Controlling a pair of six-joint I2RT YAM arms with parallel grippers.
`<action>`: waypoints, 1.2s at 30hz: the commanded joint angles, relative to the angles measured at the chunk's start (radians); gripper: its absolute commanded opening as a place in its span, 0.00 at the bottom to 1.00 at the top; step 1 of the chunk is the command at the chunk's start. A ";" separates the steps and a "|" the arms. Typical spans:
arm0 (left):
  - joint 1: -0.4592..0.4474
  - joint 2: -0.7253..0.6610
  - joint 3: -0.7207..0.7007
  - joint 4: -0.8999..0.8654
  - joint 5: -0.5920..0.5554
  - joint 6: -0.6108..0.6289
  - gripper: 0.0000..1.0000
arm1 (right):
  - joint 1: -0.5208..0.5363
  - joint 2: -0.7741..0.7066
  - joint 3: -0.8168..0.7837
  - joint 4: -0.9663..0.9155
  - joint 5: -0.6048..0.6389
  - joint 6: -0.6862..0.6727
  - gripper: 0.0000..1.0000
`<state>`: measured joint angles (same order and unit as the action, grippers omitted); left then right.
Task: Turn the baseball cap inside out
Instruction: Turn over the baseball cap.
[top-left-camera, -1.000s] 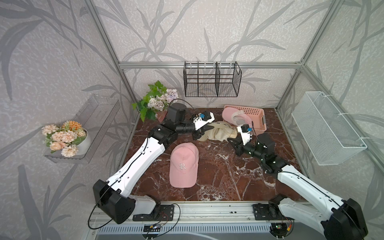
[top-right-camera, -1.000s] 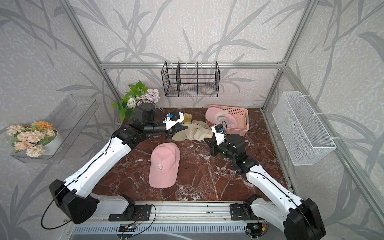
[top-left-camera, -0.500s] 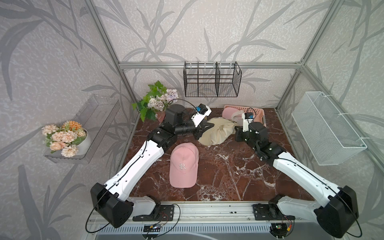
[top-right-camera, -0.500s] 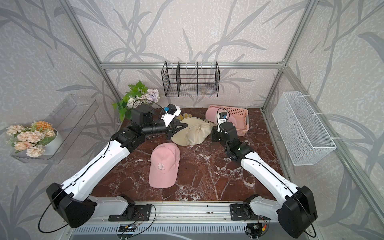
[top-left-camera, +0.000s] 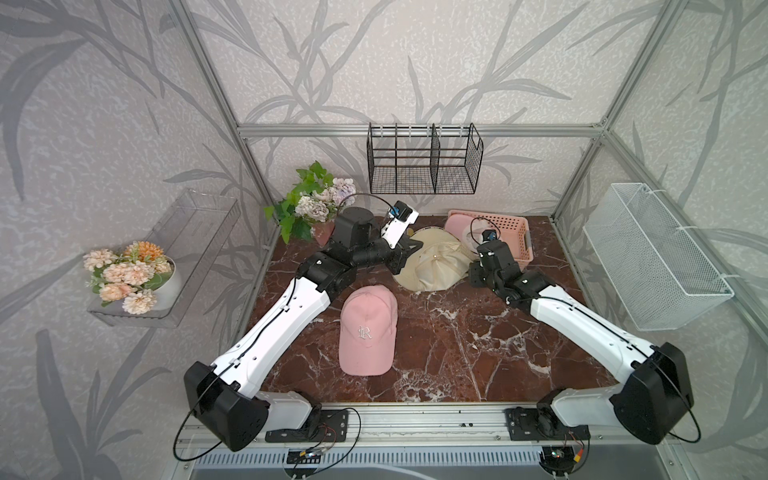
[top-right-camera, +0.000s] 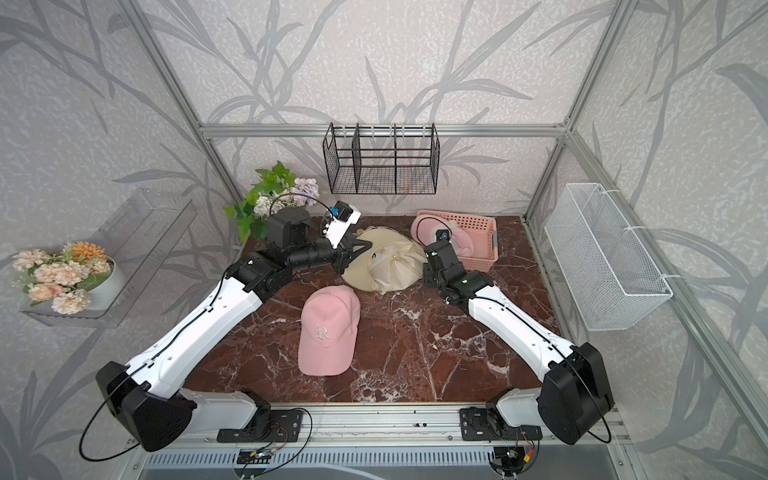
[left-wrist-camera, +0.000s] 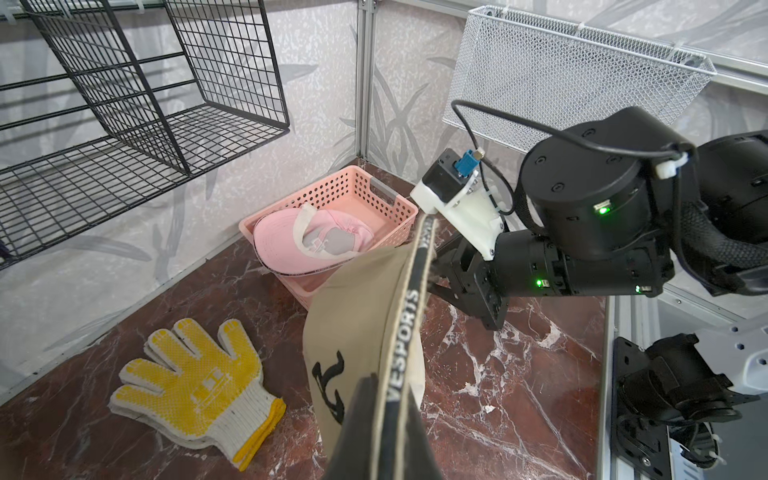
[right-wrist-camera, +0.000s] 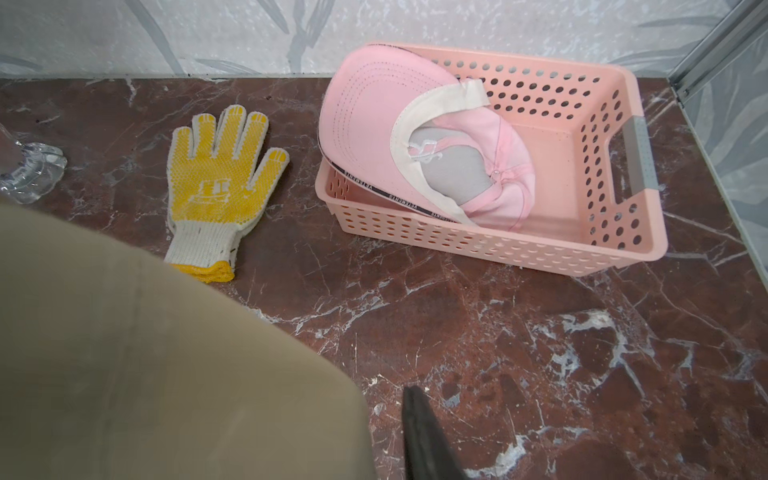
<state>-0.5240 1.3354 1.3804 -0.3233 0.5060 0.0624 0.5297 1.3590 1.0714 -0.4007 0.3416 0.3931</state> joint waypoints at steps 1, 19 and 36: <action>0.009 -0.028 0.069 0.161 -0.090 -0.043 0.00 | -0.018 0.012 -0.016 -0.162 0.066 0.001 0.29; -0.087 0.000 -0.027 0.299 -0.412 -0.116 0.00 | -0.020 -0.025 0.068 -0.318 -0.197 -0.138 0.00; -0.151 -0.013 -0.202 0.463 -0.661 0.093 0.00 | -0.137 -0.152 0.093 -0.329 -0.534 -0.164 0.00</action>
<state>-0.6899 1.3602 1.1946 0.0399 0.0162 0.0669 0.4179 1.2377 1.1530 -0.6449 -0.1734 0.2379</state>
